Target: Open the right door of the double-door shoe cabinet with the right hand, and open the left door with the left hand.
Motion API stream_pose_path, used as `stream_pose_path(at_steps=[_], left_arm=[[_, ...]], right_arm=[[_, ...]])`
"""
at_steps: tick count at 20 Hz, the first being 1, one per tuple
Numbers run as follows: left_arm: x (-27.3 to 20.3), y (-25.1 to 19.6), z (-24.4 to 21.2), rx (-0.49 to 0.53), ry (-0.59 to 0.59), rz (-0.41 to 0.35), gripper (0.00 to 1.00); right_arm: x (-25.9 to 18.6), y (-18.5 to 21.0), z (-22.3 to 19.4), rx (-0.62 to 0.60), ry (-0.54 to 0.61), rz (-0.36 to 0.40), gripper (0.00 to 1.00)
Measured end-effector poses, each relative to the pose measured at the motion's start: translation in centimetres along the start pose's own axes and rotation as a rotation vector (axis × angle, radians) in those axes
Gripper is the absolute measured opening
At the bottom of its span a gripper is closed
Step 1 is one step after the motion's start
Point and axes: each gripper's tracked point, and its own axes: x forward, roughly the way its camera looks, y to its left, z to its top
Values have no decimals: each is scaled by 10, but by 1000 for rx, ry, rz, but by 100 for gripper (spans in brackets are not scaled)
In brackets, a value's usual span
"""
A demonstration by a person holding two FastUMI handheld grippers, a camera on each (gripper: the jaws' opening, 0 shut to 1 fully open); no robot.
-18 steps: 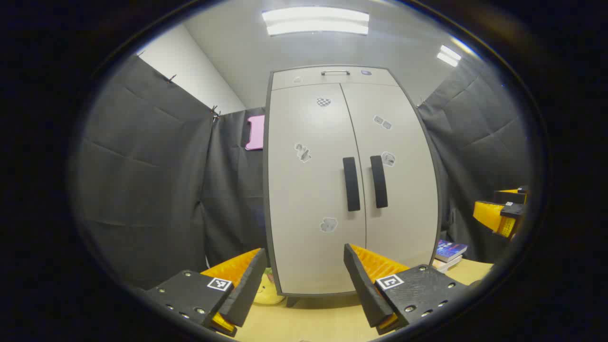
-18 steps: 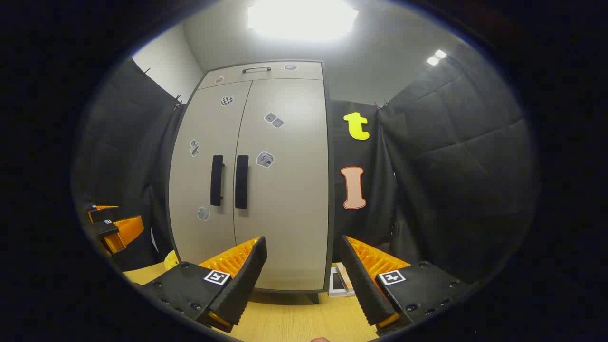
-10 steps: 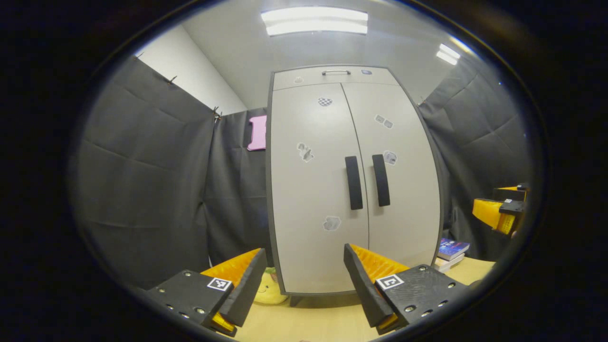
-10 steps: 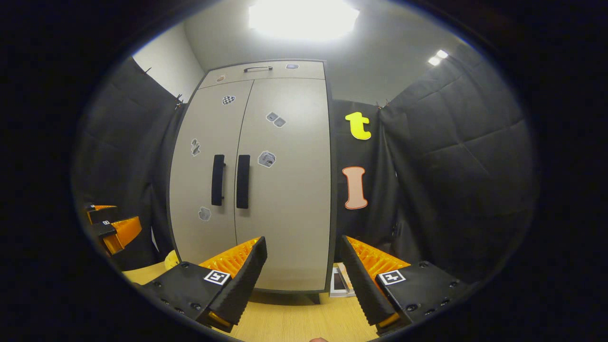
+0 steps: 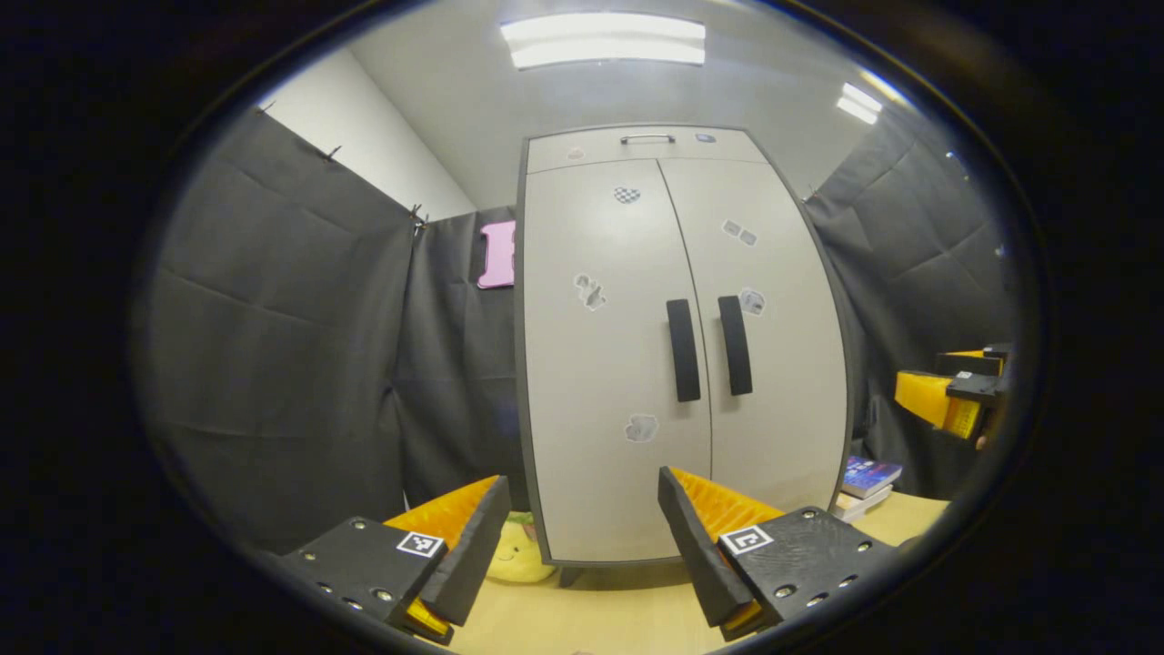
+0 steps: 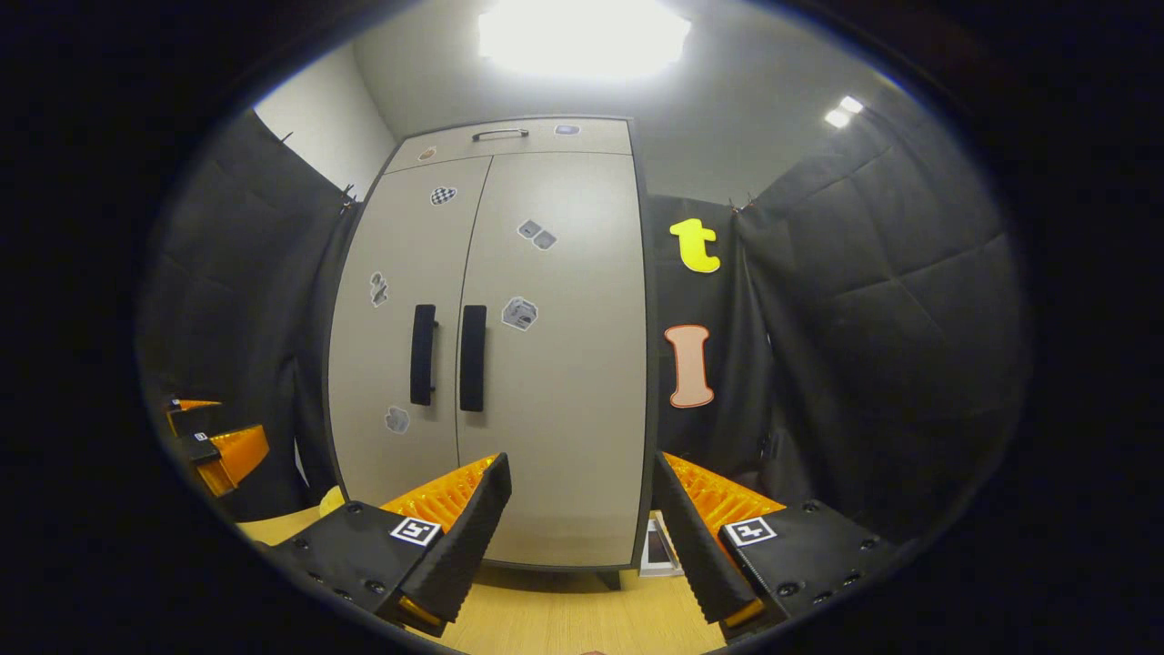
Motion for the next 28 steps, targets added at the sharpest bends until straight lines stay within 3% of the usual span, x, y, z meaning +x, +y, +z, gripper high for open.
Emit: stream_pose_path(at_steps=[14, 22, 28], left_arm=[[-23, 45, -9, 4, 23, 99, 94], [-42, 77, -19, 17, 51, 179, 94], [-55, 93, -31, 26, 83, 230, 94]], right_arm=[[90, 56, 58, 36, -90, 109, 97], [145, 104, 60, 44, -65, 182, 97], [185, 135, 47, 26, -15, 197, 97]])
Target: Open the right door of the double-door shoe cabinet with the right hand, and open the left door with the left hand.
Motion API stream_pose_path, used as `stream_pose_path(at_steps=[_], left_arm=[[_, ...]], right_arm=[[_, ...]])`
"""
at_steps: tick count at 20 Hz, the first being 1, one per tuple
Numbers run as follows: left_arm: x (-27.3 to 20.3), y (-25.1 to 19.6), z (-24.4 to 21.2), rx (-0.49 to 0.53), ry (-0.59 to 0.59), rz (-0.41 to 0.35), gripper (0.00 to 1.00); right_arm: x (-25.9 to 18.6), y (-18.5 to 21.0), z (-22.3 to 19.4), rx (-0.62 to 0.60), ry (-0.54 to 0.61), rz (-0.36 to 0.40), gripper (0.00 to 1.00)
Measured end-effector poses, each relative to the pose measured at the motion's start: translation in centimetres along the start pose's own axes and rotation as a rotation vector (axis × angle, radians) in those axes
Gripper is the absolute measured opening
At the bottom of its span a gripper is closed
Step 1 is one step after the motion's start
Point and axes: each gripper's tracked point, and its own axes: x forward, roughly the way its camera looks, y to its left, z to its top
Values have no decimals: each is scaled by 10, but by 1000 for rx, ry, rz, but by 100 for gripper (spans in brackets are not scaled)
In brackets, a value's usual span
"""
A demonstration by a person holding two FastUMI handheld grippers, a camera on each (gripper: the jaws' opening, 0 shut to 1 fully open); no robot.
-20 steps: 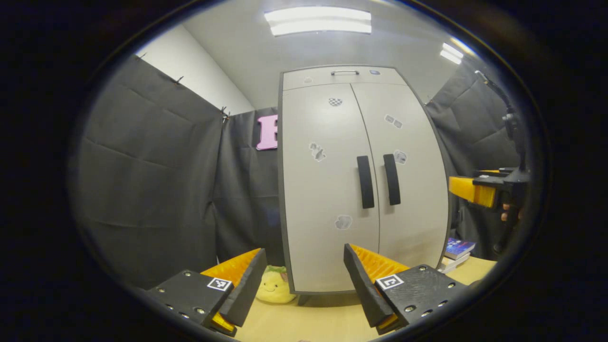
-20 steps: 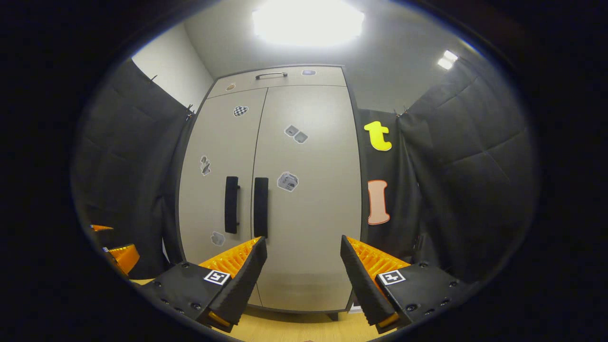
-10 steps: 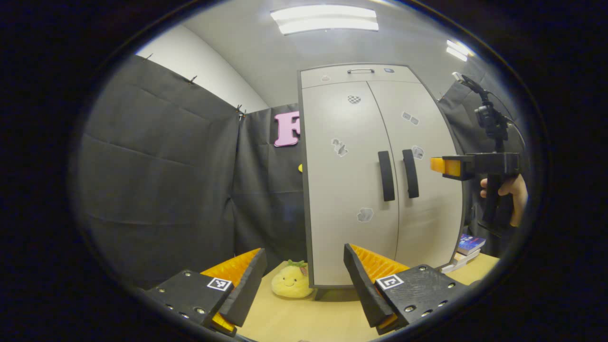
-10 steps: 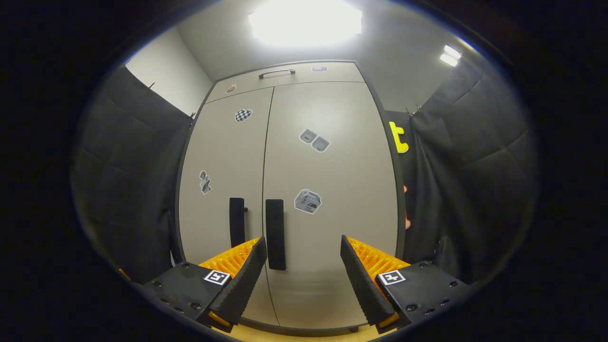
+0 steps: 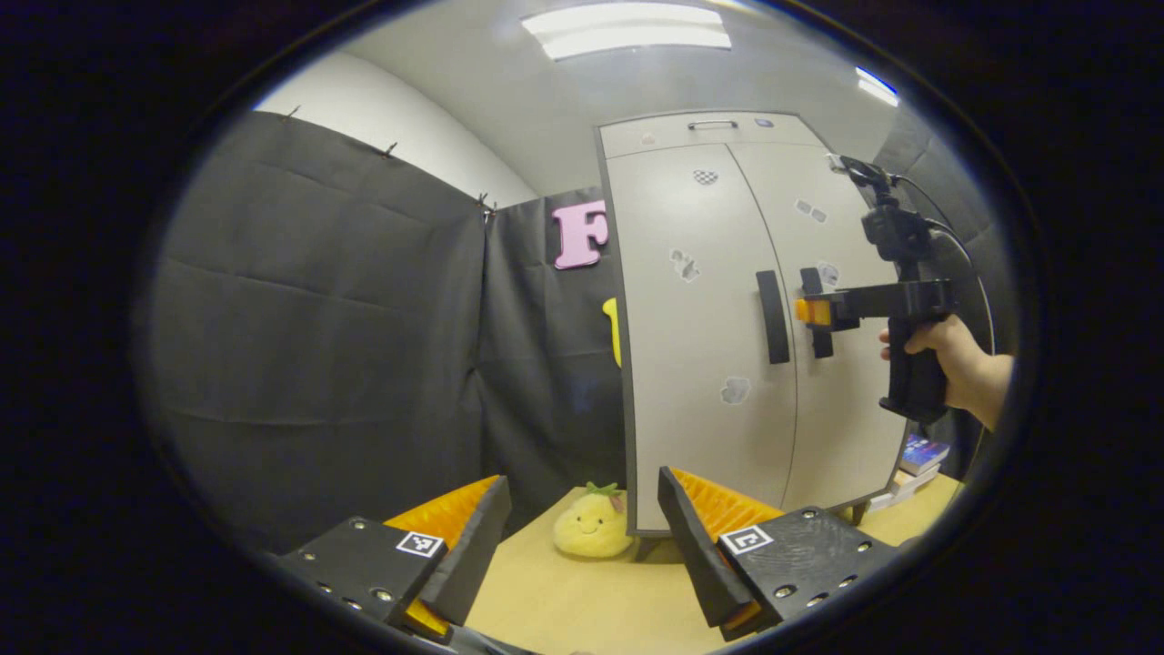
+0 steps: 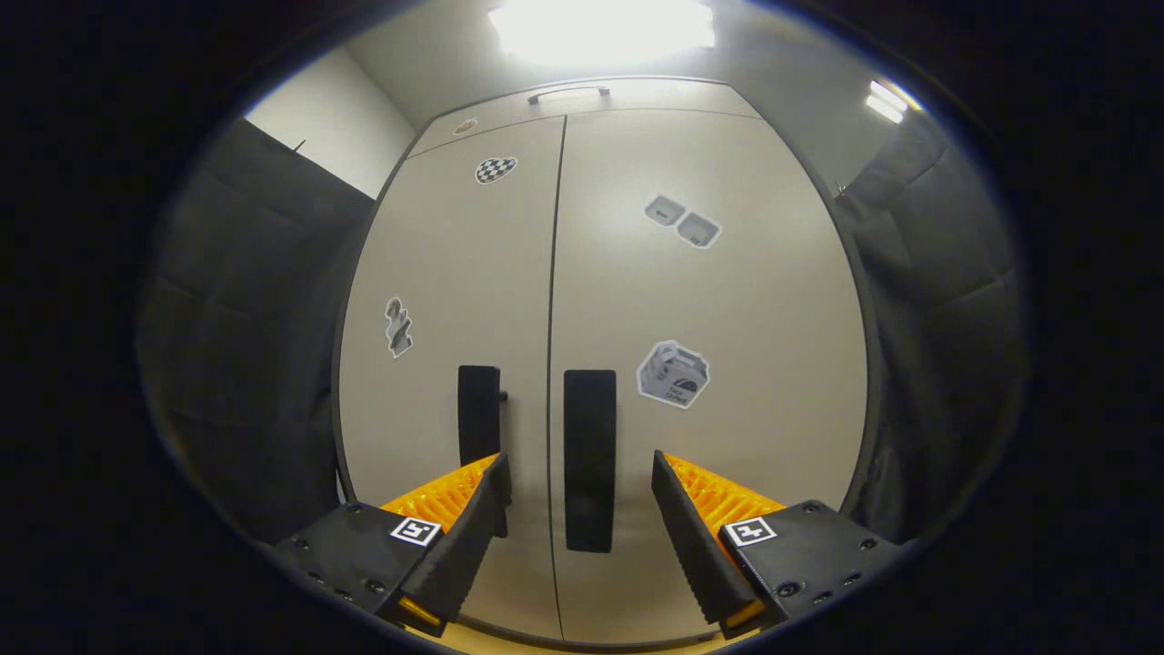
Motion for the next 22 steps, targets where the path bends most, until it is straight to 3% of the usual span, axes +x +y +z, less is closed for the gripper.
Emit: stream_pose_path(at_steps=[5, 6, 7, 10, 12, 13, 16, 17, 21, 22], left_arm=[[-6, 19, -10, 0, 23, 49, 94], [-5, 22, -11, -3, 30, 56, 94], [-4, 24, -14, -5, 38, 61, 94], [-2, 32, -18, 0, 54, 78, 94], [-1, 36, -17, -1, 49, 83, 94], [0, 37, -15, -5, 45, 80, 94], [-1, 35, -13, -9, 40, 67, 94], [-1, 34, -12, -12, 37, 56, 94], [-3, 24, 1, -15, 3, 6, 94], [-4, 22, 4, -16, -4, -8, 94]], right_arm=[[25, -1, -9, 23, 49, -43, 91], [29, -4, -9, 31, 56, -57, 80], [28, -8, -9, 34, 62, -86, 76], [29, -8, -6, 35, 61, -113, 34], [27, -10, -6, 28, 91, -123, 38], [30, -9, -7, 23, 104, -119, 28], [29, -9, -9, 20, 141, -91, 12], [28, -8, -10, 29, 162, -82, 16], [17, -7, -6, 41, 186, -42, 13], [16, -7, -8, 47, 194, -32, 16]])
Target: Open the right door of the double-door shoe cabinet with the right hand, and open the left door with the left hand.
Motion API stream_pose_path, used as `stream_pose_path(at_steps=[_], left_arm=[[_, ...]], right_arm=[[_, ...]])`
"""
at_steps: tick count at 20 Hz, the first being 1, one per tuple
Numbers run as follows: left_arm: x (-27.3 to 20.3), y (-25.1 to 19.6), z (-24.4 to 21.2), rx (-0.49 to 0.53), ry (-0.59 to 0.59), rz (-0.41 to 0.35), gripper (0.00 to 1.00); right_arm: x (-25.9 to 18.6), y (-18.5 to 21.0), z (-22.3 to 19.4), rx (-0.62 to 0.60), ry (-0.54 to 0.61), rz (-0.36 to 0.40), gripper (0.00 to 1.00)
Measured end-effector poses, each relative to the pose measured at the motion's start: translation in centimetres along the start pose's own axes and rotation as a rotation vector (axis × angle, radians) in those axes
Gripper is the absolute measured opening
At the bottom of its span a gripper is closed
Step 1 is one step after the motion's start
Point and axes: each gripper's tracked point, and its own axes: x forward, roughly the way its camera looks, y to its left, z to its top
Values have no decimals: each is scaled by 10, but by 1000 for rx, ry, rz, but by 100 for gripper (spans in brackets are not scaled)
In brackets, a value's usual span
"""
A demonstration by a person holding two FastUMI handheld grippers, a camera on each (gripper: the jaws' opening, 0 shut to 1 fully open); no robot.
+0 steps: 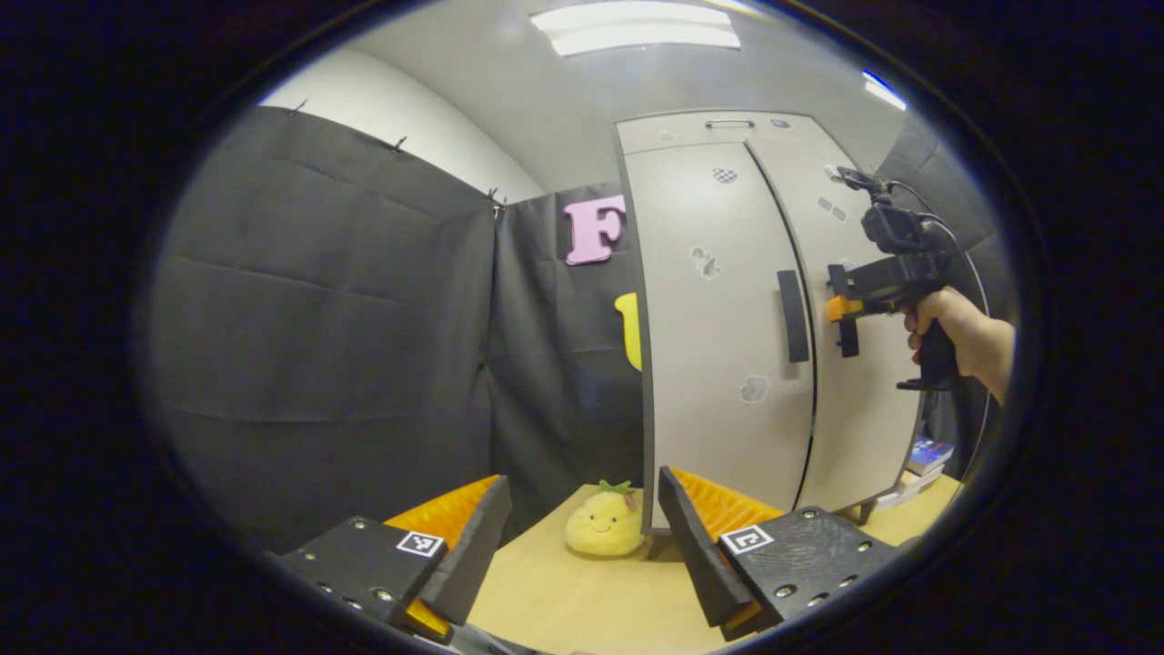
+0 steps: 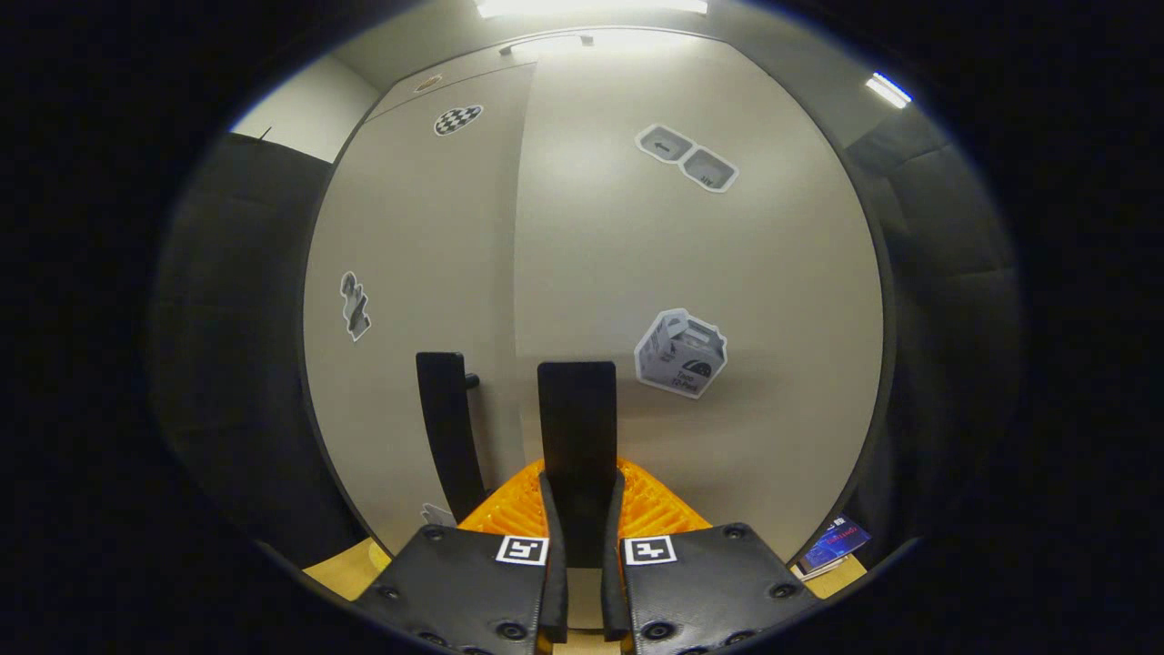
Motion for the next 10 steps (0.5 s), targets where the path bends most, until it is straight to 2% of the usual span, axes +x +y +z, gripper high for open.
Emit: stream_pose_path(at_steps=[4, 10], left_arm=[[14, -32, 12, -4, -21, -62, 94], [4, -53, 22, 1, -50, -125, 94]], right_arm=[[-3, -4, -2, 12, 20, 33, 16], [-18, -11, -2, 32, 37, 79, 16]])
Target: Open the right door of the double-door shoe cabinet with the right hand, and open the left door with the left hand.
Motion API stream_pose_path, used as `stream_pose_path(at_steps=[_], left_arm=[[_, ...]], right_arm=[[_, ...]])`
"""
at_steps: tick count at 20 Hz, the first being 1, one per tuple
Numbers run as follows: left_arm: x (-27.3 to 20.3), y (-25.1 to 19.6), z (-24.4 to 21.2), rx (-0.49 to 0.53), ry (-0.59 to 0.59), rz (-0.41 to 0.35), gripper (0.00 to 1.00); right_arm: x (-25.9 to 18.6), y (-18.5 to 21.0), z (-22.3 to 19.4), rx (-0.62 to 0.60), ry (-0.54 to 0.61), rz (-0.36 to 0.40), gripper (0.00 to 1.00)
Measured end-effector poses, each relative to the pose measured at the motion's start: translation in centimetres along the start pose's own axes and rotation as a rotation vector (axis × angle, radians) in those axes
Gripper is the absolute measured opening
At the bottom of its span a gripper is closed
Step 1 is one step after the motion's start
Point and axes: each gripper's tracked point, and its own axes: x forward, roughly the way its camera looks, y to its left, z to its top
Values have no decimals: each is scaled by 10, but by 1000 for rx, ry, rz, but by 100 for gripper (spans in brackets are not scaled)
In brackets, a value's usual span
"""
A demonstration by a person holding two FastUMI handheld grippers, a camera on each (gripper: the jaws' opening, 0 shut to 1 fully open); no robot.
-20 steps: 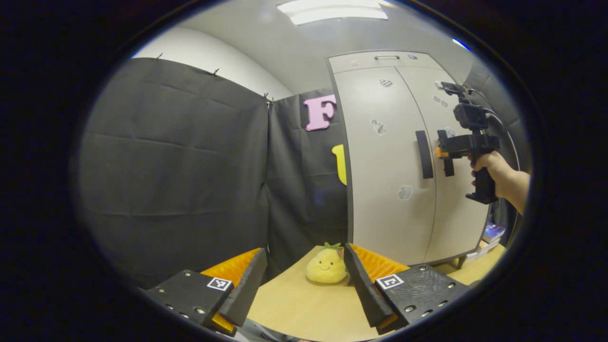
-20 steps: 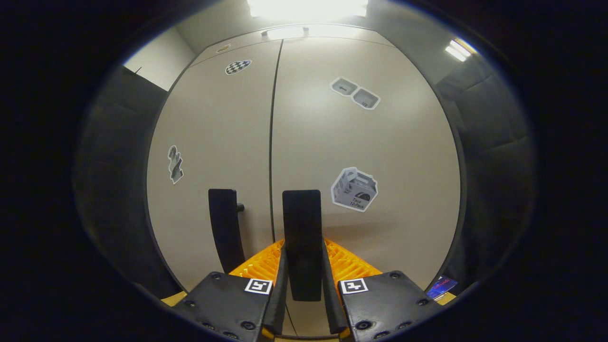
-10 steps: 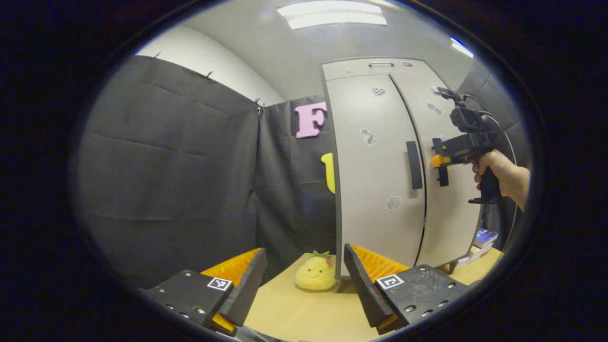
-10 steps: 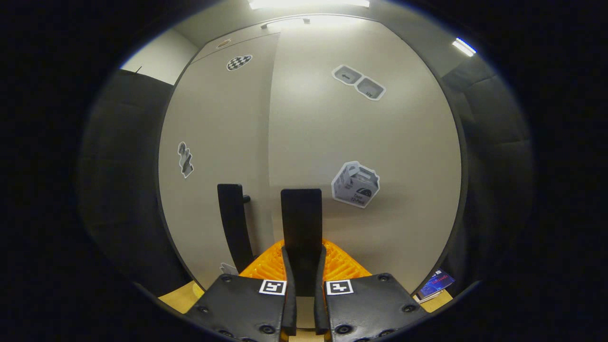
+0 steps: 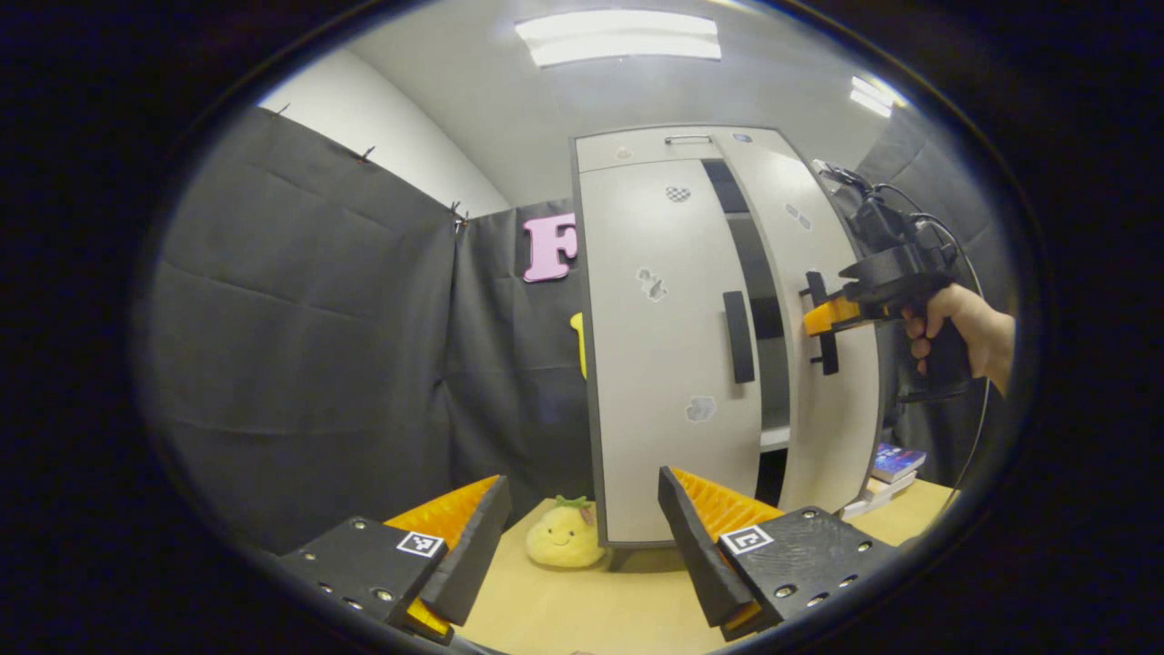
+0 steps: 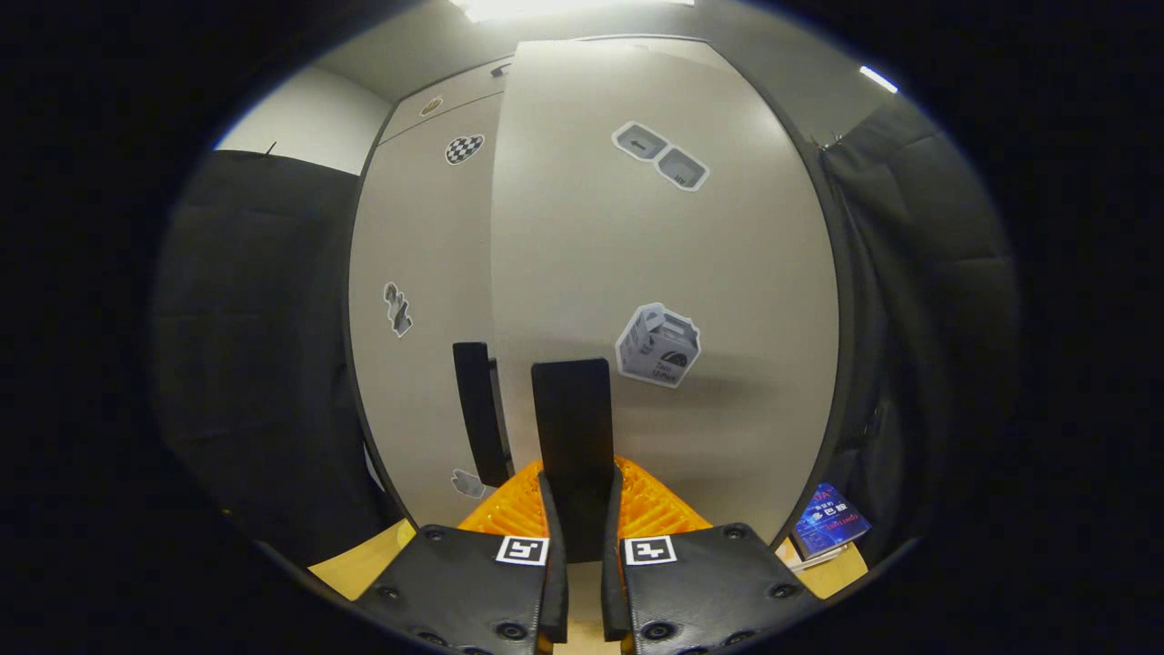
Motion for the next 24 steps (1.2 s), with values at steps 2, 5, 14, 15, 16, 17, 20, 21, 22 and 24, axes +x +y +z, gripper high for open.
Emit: stream_pose_path(at_steps=[2, 5, 14, 15, 16, 17, 20, 21, 22, 24], left_arm=[[-2, -9, 3, 2, -4, -21, 94], [-3, -22, 7, 5, -12, -50, 94], [1, -60, 12, 10, -20, -117, 94], [3, -65, 11, 11, -19, -125, 94], [5, -70, 11, 13, -19, -132, 94], [5, -75, 11, 14, -19, -139, 94], [7, -84, 11, 18, -22, -154, 94], [8, -87, 12, 21, -23, -157, 94], [10, -89, 11, 21, -24, -161, 94], [12, -96, 11, 20, -21, -171, 94]], right_arm=[[-6, -2, 0, 9, 1, 10, 16], [-11, -7, 0, -5, 4, 13, 16], [-25, -13, -3, -7, 13, 45, 16], [-27, -14, -3, -10, 13, 47, 16], [-28, -15, -3, -13, 13, 49, 16], [-29, -17, -3, -14, 9, 50, 12], [-35, -21, -2, -12, 6, 59, 12], [-37, -22, -2, -9, 8, 59, 16], [-39, -24, -3, -8, 7, 58, 16], [-41, -30, -2, -19, 3, 54, 16]])
